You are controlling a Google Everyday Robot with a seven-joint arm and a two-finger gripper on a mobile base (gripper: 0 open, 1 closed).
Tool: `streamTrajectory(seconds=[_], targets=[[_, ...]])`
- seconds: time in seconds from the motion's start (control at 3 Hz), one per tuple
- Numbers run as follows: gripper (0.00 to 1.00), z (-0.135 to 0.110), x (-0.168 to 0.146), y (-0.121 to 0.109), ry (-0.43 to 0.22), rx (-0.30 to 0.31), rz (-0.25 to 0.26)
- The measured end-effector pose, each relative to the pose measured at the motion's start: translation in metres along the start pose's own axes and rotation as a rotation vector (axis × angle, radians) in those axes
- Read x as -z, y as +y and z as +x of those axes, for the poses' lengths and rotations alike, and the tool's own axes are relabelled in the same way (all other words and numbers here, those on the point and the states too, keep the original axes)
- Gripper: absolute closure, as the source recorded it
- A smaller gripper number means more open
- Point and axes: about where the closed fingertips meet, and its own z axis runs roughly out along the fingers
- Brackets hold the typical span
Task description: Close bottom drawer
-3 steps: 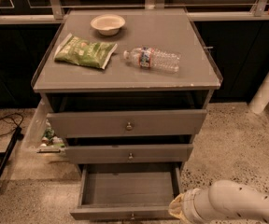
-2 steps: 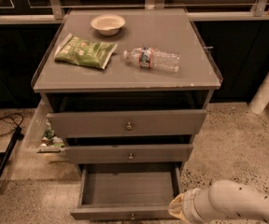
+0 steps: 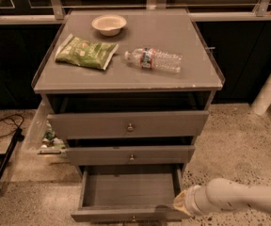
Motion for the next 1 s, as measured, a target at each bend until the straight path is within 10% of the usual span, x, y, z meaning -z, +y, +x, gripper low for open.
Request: streamTrajectory(seconds=[1.0], targets=[[1.00,0.071,-0.048,-0.065,-0.116,-0.035,0.075]])
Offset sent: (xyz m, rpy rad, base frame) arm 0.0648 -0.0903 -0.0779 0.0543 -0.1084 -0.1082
